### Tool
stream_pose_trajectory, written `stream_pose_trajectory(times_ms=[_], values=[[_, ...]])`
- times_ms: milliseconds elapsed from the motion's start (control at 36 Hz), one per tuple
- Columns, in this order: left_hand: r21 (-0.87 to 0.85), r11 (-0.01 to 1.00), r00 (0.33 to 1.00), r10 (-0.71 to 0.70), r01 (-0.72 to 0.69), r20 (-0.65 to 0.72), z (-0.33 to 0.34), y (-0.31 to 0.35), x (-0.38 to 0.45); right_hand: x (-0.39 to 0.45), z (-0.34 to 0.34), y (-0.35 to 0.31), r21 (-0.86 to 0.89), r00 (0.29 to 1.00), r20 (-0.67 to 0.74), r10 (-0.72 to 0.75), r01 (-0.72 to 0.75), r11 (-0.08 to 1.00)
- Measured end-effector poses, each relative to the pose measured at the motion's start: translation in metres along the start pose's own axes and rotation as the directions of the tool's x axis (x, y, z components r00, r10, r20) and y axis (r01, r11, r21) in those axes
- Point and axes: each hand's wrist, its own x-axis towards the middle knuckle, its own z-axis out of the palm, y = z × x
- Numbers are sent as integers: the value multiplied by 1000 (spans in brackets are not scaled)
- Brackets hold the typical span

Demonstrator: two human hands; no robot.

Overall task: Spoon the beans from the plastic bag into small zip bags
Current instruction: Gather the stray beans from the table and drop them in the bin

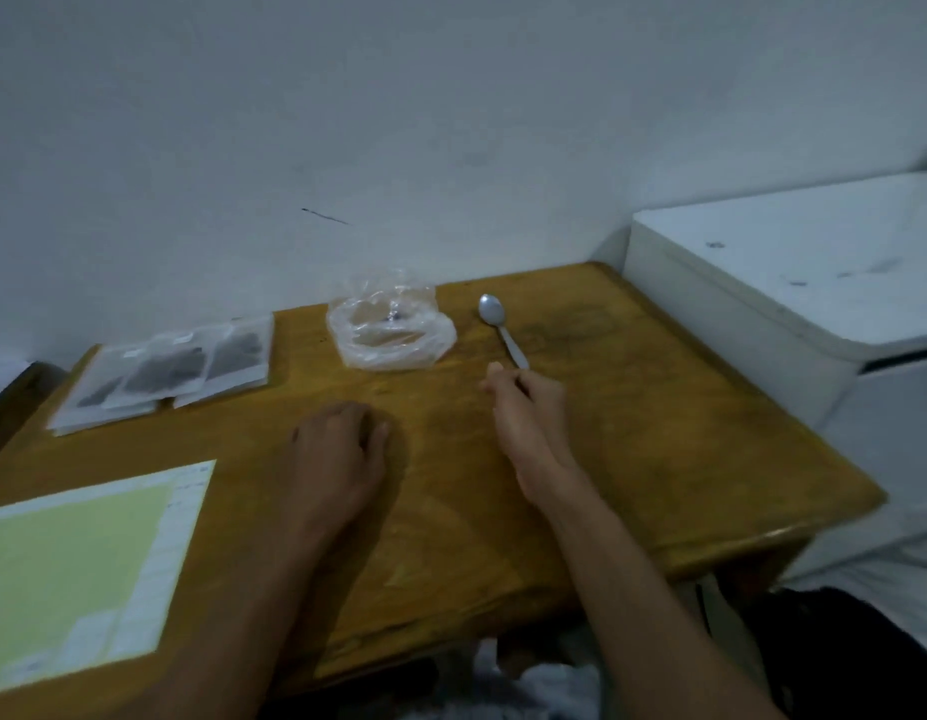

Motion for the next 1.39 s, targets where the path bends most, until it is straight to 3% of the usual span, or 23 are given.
stream_pose_trajectory(times_ms=[83, 222, 361, 417, 472, 611, 750, 861, 1028, 1389], values=[[-38, 993, 992, 117, -116, 35, 13, 38, -8, -11, -35, 4, 42, 996, -91, -17, 21, 999], [-143, 946, 944, 309, -292, 115, 40, 121, -19, -34, -116, 10, -50, 941, -318, -119, 109, 993], [-247, 859, 854, 494, -449, 163, 76, 206, -28, -54, -201, 27, -167, 769, -601, -217, 145, 975], [-287, 816, 808, 561, -502, 181, 88, 237, -33, -61, -230, 36, -210, 691, -687, -225, 108, 972], [-330, 761, 753, 632, -558, 185, 97, 267, -37, -65, -254, 50, -223, 655, -732, -185, 26, 974], [-347, 673, 636, 736, -653, 232, 119, 312, -37, -66, -297, 108, -152, 628, -778, 18, -216, 965], [-324, 699, 655, 713, -637, 250, 129, 322, -36, -68, -325, 175, -82, 580, -795, 177, -392, 916], [-320, 696, 651, 717, -643, 249, 131, 320, -35, -74, -335, 205, -65, 592, -755, 281, -494, 867], [-299, 700, 654, 714, -649, 252, 133, 320, -35, -80, -338, 224, 5, 584, -726, 364, -524, 852], [-278, 710, 651, 705, -647, 283, 135, 316, -34, -83, -323, 217, 53, 546, -770, 329, -459, 887]])
